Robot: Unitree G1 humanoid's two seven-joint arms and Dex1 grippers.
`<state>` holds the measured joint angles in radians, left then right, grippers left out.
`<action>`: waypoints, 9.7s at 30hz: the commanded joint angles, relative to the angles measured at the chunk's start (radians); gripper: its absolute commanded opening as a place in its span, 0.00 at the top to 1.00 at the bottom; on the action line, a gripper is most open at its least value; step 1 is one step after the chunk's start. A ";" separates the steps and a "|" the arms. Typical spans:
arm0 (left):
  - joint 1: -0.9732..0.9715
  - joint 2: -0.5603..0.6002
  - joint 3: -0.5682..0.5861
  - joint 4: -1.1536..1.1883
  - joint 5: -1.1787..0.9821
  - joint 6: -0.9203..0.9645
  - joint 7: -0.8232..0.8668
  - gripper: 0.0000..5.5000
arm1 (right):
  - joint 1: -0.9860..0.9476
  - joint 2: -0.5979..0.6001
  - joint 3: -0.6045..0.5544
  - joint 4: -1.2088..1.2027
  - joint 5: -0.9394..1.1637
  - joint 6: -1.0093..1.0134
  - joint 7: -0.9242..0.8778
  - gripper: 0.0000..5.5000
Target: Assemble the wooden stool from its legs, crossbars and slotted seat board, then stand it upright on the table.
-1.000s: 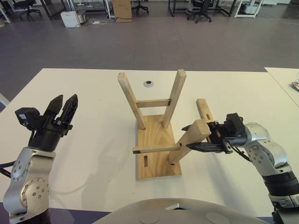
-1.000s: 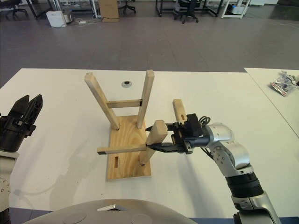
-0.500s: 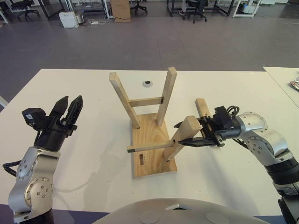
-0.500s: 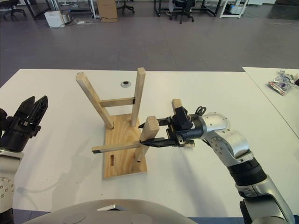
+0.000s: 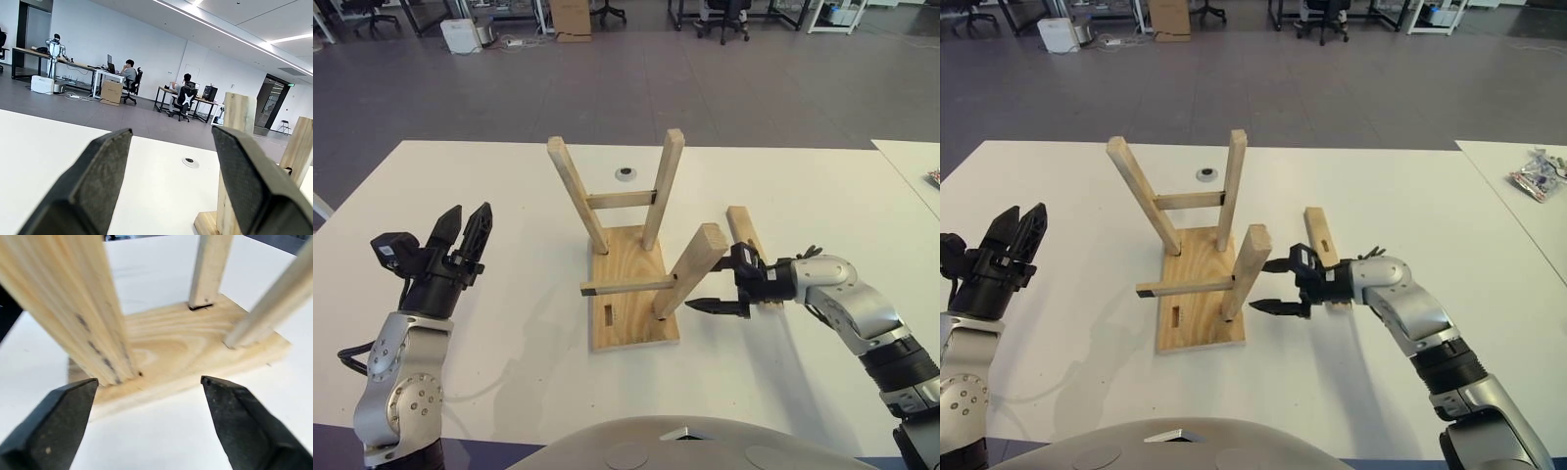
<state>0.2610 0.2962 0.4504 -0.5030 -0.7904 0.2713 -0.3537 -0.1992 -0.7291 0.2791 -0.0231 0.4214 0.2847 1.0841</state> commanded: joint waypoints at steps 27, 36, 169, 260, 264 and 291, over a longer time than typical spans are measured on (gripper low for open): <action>0.028 -0.082 -0.019 0.054 0.058 -0.043 0.050 0.45 | 0.203 0.341 -0.379 -0.210 -0.246 0.599 -0.903 0.60; -0.236 0.154 0.065 0.069 -0.126 0.123 0.011 0.45 | -0.147 0.259 -0.392 0.013 -0.226 0.127 -0.677 0.63; 0.068 0.430 -0.540 0.022 0.348 -0.003 -0.659 0.63 | 0.263 0.380 -0.192 -0.040 -0.147 0.125 -0.512 0.35; -0.291 0.445 -0.560 0.421 0.321 -0.290 -0.651 0.38 | 0.227 0.276 -0.082 -0.016 -0.215 -0.076 -0.283 0.35; -0.153 0.479 -0.478 0.437 0.344 -0.358 -0.691 0.24 | 0.243 0.275 -0.093 -0.020 -0.218 -0.082 -0.294 0.35; -0.227 0.207 -0.672 0.776 0.738 -0.591 -0.494 0.19 | 0.221 0.348 -0.015 -0.176 -0.360 0.061 -0.522 0.35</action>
<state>0.0265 0.5168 -0.1838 0.2469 -0.1056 -0.3389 -0.8471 0.0614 -0.3807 0.2826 -0.2451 0.0755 0.3461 0.5777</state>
